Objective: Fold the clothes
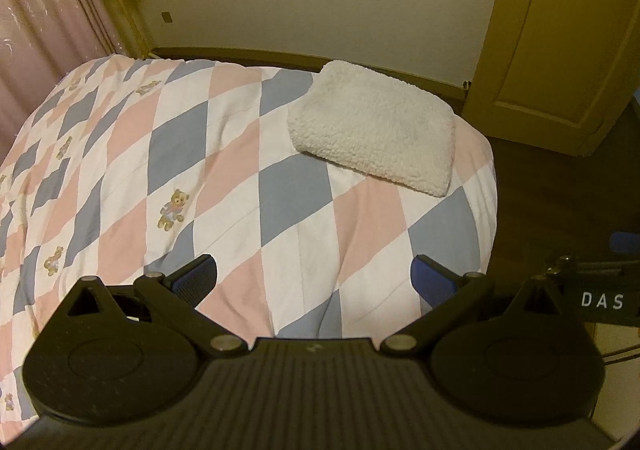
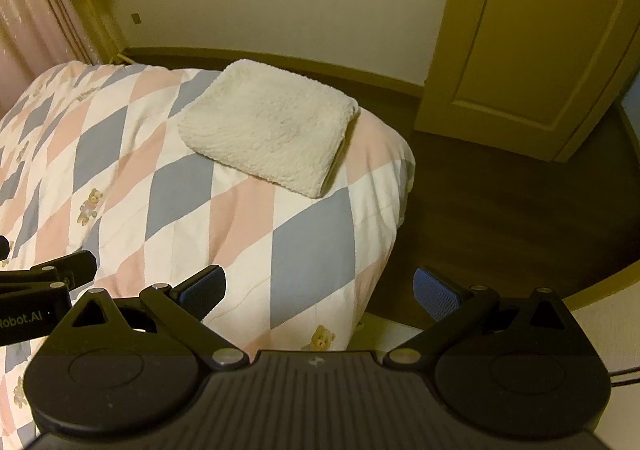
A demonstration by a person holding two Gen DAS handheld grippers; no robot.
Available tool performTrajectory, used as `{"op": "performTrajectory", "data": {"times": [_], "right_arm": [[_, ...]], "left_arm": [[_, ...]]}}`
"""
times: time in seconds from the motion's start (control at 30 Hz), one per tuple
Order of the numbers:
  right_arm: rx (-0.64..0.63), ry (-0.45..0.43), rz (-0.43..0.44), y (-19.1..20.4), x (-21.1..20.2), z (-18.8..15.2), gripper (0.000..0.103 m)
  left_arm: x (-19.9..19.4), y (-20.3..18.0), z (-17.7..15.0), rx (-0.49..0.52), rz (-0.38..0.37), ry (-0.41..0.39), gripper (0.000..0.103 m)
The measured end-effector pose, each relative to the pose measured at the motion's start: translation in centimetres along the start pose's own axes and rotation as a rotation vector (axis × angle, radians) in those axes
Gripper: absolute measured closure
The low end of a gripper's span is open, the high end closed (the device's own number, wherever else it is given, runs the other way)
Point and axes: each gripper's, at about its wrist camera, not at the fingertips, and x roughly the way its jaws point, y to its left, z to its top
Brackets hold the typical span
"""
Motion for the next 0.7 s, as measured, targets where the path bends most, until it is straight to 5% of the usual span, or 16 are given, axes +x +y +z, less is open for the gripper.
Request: {"op": "performTrajectory", "data": {"times": [0.7], "right_arm": [[-0.095, 0.038, 0.034, -2.4, 4.6, 4.2, 0.000]], "left_arm": [[4.2, -3.1, 3.4, -0.058, 0.041, 0.026, 0.001]]}}
